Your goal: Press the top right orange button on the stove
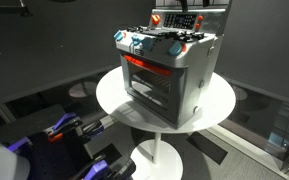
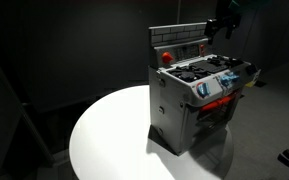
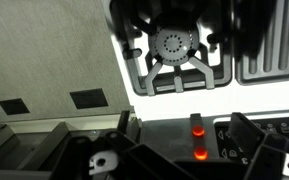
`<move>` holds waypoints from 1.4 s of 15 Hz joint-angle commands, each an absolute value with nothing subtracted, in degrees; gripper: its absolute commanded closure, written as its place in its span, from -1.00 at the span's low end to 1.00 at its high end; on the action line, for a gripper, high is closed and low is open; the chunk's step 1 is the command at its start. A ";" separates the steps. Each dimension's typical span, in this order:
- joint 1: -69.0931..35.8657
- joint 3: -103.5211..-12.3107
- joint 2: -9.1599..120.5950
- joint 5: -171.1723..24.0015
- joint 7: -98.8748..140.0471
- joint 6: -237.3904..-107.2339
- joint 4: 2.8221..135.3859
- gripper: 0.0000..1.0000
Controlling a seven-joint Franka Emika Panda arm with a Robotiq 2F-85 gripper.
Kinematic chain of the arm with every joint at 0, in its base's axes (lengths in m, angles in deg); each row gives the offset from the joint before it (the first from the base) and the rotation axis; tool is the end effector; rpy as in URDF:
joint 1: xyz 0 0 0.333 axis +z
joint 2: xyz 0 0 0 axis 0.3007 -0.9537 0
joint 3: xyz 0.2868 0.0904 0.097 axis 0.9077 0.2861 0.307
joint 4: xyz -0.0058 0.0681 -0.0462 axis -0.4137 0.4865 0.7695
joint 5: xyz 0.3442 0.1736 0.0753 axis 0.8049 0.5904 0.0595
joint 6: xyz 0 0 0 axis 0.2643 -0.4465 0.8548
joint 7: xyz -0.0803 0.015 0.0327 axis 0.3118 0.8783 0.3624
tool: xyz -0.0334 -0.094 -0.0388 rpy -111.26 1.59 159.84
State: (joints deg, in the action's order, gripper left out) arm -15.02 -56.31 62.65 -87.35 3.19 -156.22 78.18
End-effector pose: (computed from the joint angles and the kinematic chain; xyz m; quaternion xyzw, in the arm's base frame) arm 0.6234 -0.0123 0.4777 0.9806 -0.1270 0.0890 0.1203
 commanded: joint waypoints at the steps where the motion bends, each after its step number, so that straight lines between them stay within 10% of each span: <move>1: -14.93 -55.10 69.30 -83.37 5.31 -150.55 82.65 -1.00; 21: -15.63 -52.05 89.86 -76.51 15.43 -148.98 104.66 -1.00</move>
